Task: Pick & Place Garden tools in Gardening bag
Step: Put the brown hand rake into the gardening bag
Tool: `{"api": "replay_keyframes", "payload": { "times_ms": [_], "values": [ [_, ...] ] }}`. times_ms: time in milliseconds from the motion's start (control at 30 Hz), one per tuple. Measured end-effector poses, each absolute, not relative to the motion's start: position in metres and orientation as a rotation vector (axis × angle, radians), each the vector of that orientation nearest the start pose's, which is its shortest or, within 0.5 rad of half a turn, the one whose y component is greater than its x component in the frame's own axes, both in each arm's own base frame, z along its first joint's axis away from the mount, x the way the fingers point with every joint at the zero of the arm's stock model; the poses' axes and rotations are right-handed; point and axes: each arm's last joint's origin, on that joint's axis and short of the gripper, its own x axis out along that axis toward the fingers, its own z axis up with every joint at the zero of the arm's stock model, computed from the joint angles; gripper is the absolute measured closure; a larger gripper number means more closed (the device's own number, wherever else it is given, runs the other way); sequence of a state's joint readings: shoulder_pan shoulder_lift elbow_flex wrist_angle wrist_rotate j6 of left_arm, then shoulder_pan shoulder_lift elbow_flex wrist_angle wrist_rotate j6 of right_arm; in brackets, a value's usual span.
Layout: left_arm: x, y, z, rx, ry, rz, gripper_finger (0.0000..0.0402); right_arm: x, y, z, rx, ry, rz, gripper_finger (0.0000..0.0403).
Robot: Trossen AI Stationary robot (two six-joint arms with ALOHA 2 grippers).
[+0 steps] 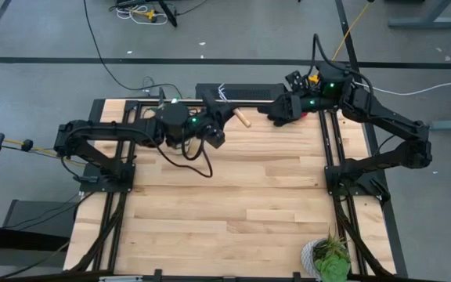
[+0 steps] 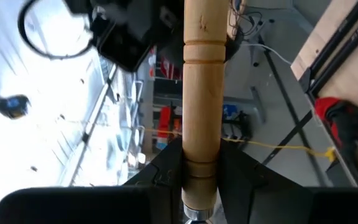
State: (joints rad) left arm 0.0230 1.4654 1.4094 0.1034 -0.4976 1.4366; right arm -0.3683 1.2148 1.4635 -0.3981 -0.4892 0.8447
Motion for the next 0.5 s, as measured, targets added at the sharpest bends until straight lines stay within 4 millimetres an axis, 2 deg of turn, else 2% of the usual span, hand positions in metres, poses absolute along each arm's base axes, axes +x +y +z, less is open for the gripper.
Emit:
{"api": "replay_keyframes", "payload": {
  "times_ms": [500],
  "values": [
    [0.331, 0.036, 0.412, 0.989, 0.295, 0.510, 0.0321, 0.232, -0.075, 0.456, 0.824, 0.176, 0.063, 0.0271]
  ]
}}
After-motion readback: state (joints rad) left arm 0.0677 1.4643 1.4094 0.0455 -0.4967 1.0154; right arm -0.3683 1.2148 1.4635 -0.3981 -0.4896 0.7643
